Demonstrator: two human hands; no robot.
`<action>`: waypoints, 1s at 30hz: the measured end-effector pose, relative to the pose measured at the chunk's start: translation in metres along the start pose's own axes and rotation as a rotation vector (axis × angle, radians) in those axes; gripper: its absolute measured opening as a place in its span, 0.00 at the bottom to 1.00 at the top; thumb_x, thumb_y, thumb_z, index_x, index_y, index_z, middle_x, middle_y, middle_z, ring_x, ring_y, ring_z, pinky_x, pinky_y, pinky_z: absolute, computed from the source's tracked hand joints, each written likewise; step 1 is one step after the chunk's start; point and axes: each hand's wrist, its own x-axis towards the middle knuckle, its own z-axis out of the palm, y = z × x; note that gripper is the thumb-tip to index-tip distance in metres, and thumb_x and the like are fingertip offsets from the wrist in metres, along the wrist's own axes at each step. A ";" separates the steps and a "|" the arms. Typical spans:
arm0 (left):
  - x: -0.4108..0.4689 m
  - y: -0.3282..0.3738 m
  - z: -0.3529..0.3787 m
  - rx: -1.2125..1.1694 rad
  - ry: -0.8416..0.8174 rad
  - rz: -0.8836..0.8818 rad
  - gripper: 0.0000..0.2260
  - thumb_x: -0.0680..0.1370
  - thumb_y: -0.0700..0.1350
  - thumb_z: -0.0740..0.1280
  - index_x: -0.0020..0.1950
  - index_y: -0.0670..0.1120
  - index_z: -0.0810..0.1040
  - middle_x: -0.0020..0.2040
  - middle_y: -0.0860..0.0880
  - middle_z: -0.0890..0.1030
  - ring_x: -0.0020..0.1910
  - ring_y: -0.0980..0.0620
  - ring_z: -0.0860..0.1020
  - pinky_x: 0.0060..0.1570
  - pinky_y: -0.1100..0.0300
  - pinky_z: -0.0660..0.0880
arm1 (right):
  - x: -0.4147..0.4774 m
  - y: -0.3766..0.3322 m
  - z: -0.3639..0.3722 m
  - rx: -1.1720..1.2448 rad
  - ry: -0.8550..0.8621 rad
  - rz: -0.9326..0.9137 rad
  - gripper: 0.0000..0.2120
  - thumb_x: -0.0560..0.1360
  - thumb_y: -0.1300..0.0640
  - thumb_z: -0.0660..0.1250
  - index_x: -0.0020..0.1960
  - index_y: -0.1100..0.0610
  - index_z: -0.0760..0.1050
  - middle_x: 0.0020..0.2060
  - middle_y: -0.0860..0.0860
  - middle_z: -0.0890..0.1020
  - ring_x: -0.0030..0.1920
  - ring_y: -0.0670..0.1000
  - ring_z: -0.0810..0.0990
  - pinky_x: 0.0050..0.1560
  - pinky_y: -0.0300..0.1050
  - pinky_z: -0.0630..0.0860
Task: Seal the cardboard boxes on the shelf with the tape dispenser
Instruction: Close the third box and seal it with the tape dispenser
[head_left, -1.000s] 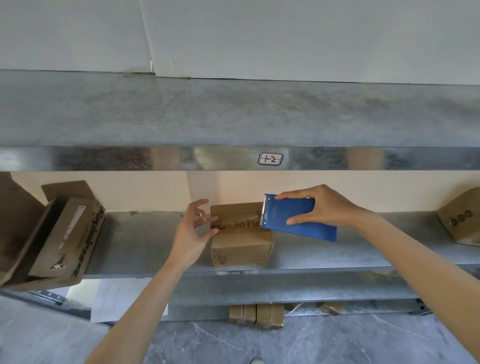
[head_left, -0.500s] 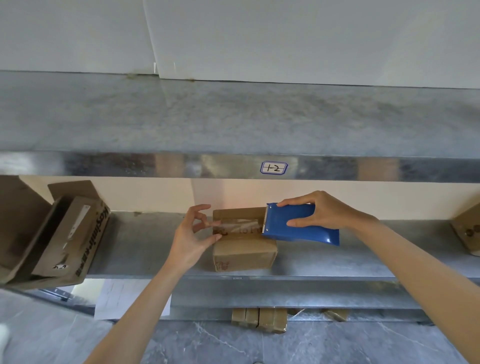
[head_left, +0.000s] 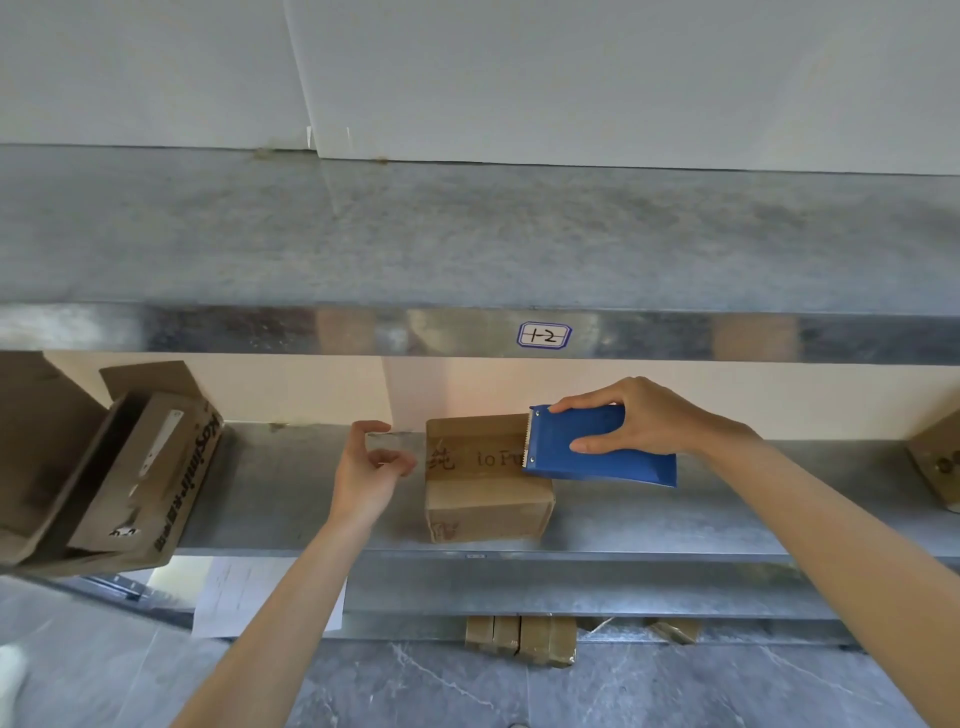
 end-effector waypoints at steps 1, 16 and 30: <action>0.000 -0.001 0.002 0.024 0.003 0.006 0.18 0.73 0.33 0.70 0.58 0.49 0.70 0.40 0.44 0.85 0.42 0.47 0.82 0.47 0.57 0.70 | -0.001 0.000 0.000 -0.004 0.002 -0.001 0.21 0.69 0.40 0.76 0.58 0.25 0.75 0.57 0.24 0.75 0.58 0.35 0.77 0.62 0.45 0.75; -0.015 -0.015 0.017 0.297 0.115 0.195 0.15 0.74 0.43 0.75 0.55 0.53 0.75 0.48 0.57 0.83 0.32 0.62 0.80 0.40 0.60 0.78 | -0.006 0.002 0.006 0.055 0.048 0.013 0.20 0.69 0.44 0.77 0.57 0.27 0.76 0.55 0.22 0.75 0.57 0.32 0.77 0.63 0.45 0.76; -0.019 -0.004 0.059 0.648 -0.138 0.516 0.33 0.77 0.69 0.55 0.77 0.52 0.66 0.79 0.56 0.61 0.80 0.55 0.51 0.75 0.49 0.64 | -0.011 -0.001 0.006 0.043 0.044 0.009 0.22 0.69 0.40 0.76 0.60 0.29 0.75 0.57 0.22 0.74 0.60 0.33 0.75 0.66 0.44 0.74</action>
